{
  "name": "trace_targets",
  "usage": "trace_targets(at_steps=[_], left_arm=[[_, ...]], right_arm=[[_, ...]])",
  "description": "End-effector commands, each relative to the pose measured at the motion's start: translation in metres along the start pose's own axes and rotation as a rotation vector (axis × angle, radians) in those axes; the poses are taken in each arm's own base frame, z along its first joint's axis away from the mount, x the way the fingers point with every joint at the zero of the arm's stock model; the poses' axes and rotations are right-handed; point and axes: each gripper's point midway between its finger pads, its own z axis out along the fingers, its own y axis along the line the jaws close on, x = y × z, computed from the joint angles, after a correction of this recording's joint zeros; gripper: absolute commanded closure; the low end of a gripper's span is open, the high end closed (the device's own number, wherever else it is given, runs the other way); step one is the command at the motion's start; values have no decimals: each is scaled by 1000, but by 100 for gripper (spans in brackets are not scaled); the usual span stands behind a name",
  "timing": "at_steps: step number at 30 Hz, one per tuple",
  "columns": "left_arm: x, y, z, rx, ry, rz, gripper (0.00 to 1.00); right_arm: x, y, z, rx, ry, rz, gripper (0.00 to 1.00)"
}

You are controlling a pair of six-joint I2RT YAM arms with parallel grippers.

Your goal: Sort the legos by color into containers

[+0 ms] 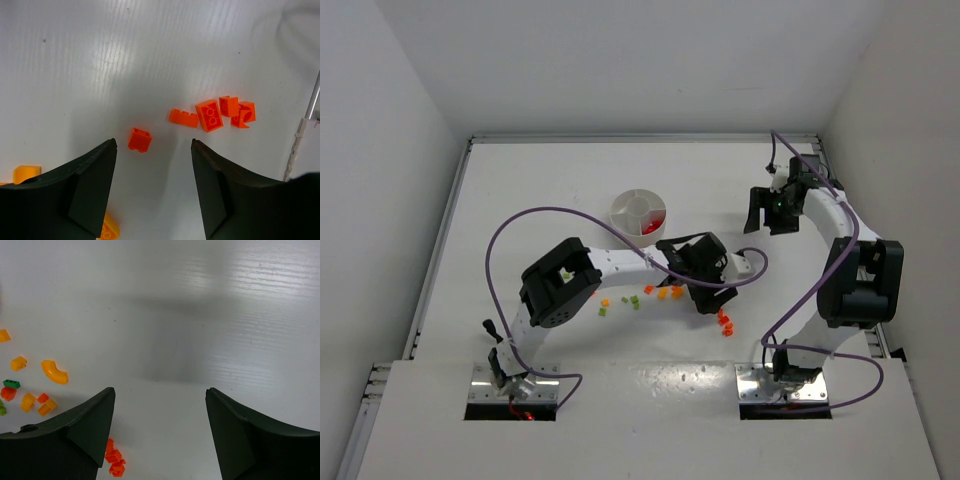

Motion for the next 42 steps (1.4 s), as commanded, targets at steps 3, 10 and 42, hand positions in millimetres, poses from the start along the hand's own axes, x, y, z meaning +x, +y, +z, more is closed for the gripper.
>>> trace_targets(at_steps=[3,10,42], left_arm=[[1,-2,0,43,-7,89,33],[8,13,6,24,8,126,33],[-18,17,8,86,-96,205,44]], right_arm=[[-12,3,-8,-13,-55,4,27],[-10,4,-9,-13,-55,4,27],[-7,1,-1,-14,-38,10,30]])
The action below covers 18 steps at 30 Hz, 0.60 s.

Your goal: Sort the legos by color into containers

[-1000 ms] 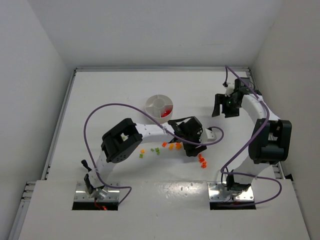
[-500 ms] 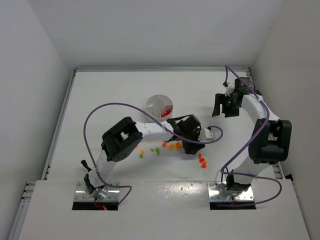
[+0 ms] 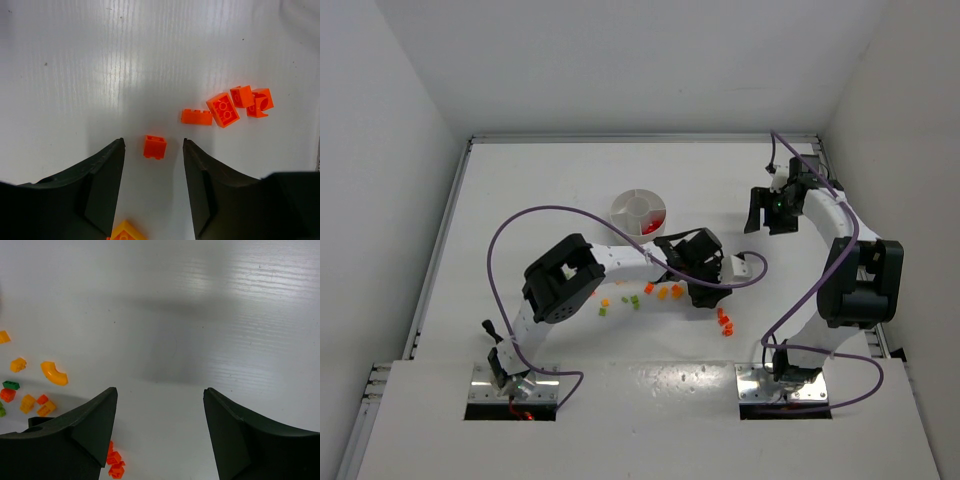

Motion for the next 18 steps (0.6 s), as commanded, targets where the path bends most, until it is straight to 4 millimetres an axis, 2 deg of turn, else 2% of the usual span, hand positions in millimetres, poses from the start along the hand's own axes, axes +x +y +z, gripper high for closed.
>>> trace_targets(at_steps=[1,3,12,16,17,18], left_arm=[[-20,8,2,1,-69,45,45],[-16,8,4,4,-61,42,46],[0,6,7,9,-12,21,70],[-2,8,-2,0,-21,18,76],[-12,8,-10,-8,-43,28,77],[-11,11,-17,-15,-42,-7,77]], right_arm=[[-7,2,-3,-13,-31,11,30],[-7,2,-3,-13,-31,11,30],[-5,1,1,-14,-12,17,30],[-2,1,2,-24,8,3,31],[1,2,1,-24,17,6,32],[1,1,1,-24,17,-3,32]])
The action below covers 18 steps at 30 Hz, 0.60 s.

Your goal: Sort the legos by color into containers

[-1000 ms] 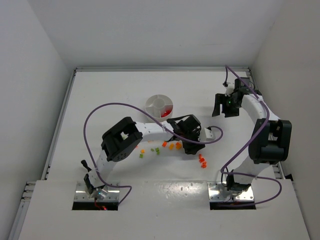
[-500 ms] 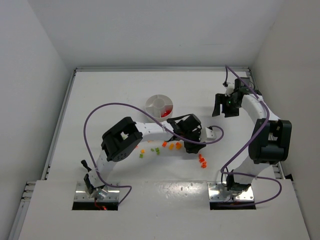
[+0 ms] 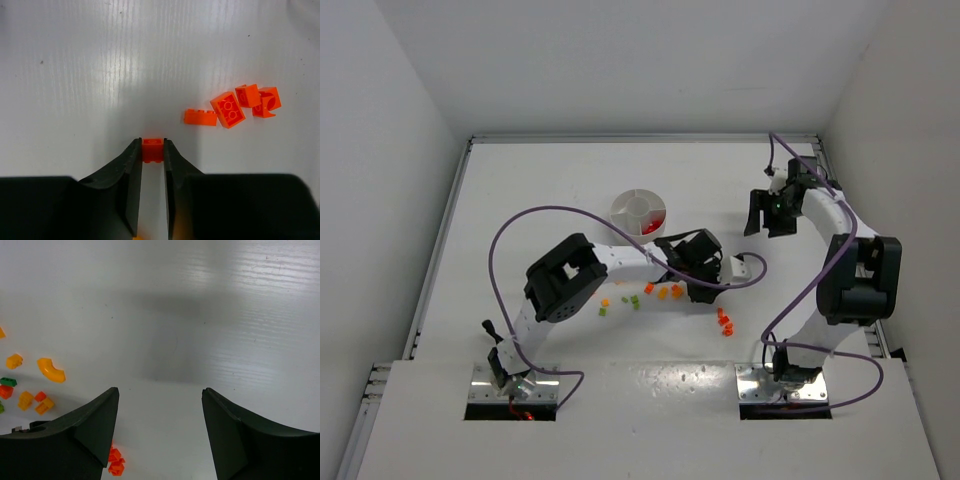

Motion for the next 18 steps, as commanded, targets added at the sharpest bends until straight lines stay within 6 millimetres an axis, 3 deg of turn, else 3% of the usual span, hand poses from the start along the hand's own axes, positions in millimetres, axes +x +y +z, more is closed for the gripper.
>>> trace_targets(at_steps=[1,6,7,9,10,11,12,14,18], left_arm=[[-23,8,-29,-25,-63,-21,77],[-52,26,-101,-103,-163,-167,77],[-62,37,-130,-161,-207,-187,77],[-57,49,-156,-247,-193,-258,77],[-61,62,-184,-300,-221,-272,77],[-61,67,-198,-320,-230,-283,77],[-46,79,-214,-353,-216,-325,77],[-36,86,-241,-400,-214,-360,78],[12,111,-281,-473,-144,-469,78]], right_arm=[[-5,4,-5,-31,-7,-8,32],[-1,5,-6,-42,10,-33,34],[-1,5,-6,-42,10,-42,34],[3,5,-7,-42,18,-40,35],[3,5,-7,-42,18,-40,35],[3,8,-6,-46,21,-48,35],[3,8,-6,-46,21,-48,35],[6,9,-7,-47,31,-45,35],[7,13,-6,-60,42,-59,36]])
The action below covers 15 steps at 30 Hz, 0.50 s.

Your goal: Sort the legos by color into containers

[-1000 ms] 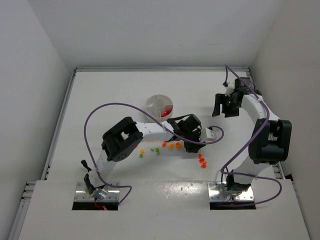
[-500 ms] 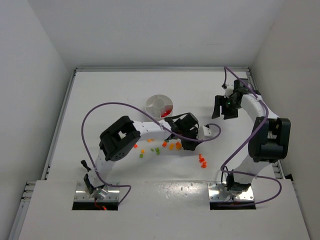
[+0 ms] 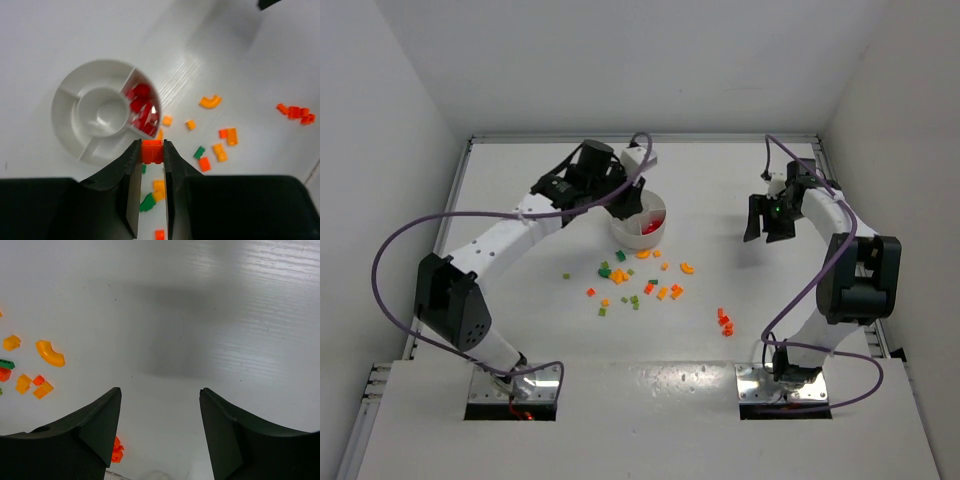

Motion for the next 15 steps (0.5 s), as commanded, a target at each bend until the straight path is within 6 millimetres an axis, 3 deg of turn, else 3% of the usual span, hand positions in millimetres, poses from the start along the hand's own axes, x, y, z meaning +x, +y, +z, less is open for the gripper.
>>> trace_targets(at_steps=[1,7,15], left_arm=[[41,28,-21,-59,138,-97,78],[71,61,-31,-131,200,-189,78],[77,61,-17,-102,200,-247,78]], right_arm=[[-8,8,-3,-28,-14,-20,36],[-8,7,1,-29,4,-14,36],[-10,7,2,-29,4,-5,36]])
